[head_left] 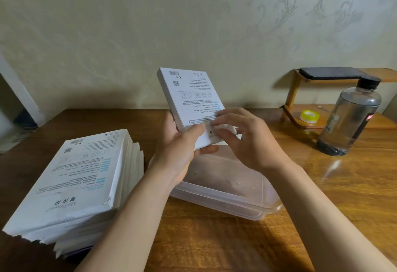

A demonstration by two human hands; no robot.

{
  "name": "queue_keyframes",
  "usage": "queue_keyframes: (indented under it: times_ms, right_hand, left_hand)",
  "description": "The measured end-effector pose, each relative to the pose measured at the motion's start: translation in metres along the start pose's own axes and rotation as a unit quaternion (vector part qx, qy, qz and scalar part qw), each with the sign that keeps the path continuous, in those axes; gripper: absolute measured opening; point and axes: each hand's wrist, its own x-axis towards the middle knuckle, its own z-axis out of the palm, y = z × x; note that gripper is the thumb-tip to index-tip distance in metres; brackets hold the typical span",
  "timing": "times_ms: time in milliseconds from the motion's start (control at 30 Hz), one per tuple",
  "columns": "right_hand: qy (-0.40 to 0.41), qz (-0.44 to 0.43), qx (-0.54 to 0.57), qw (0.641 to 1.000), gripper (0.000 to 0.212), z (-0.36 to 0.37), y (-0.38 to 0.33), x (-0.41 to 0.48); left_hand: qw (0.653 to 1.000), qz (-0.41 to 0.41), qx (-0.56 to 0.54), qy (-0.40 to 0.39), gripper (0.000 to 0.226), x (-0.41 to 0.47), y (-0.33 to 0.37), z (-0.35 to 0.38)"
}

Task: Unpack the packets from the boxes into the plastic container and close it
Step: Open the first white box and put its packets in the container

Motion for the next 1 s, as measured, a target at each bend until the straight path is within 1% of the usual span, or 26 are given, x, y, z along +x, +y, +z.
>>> queue_keyframes:
  times_ms: [133, 233, 333, 433, 500, 600, 700, 833, 900, 1000]
  right_hand:
    - [0.009, -0.023, -0.048, 0.999, 0.013, -0.001, 0.001, 0.005]
    - [0.023, -0.079, -0.096, 0.992, 0.010, -0.002, 0.001, 0.009]
    - [0.012, -0.123, -0.138, 0.983, 0.010, -0.002, 0.000, 0.011]
    - [-0.001, -0.128, -0.169, 0.977, 0.012, -0.002, -0.003, 0.010]
    - [-0.018, -0.127, -0.188, 0.974, 0.009, -0.001, -0.004, 0.010]
    - [-0.044, -0.123, -0.178, 0.975, 0.007, -0.002, -0.006, 0.010]
    - [-0.055, -0.106, -0.143, 0.982, 0.010, -0.010, -0.008, 0.009]
    - [-0.033, -0.094, -0.100, 0.990, 0.010, -0.021, -0.016, 0.002]
    - [-0.023, -0.097, -0.092, 0.991, 0.009, -0.025, -0.020, -0.005]
    - [0.004, -0.078, -0.093, 0.993, 0.010, -0.028, -0.025, -0.017]
  left_hand:
    - [1.000, -0.003, 0.013, 0.003, 0.052, 0.000, -0.001, 0.001]
    - [1.000, -0.007, 0.020, -0.001, 0.050, 0.000, -0.001, 0.002]
    - [0.999, -0.009, 0.033, -0.005, 0.048, 0.000, -0.001, 0.003]
    - [0.999, -0.010, 0.038, -0.005, 0.050, 0.000, -0.001, 0.003]
    - [0.999, -0.010, 0.037, -0.008, 0.050, 0.000, -0.002, 0.003]
    - [1.000, -0.005, 0.025, 0.009, 0.051, 0.001, -0.002, 0.003]
    - [0.999, -0.003, -0.023, 0.039, 0.046, 0.003, 0.000, 0.002]
    - [0.995, 0.004, -0.075, 0.063, 0.046, 0.004, 0.004, 0.001]
    - [0.994, 0.014, -0.092, 0.065, 0.048, 0.002, 0.006, 0.003]
    - [0.991, 0.032, -0.112, 0.073, 0.047, 0.000, 0.012, 0.004]
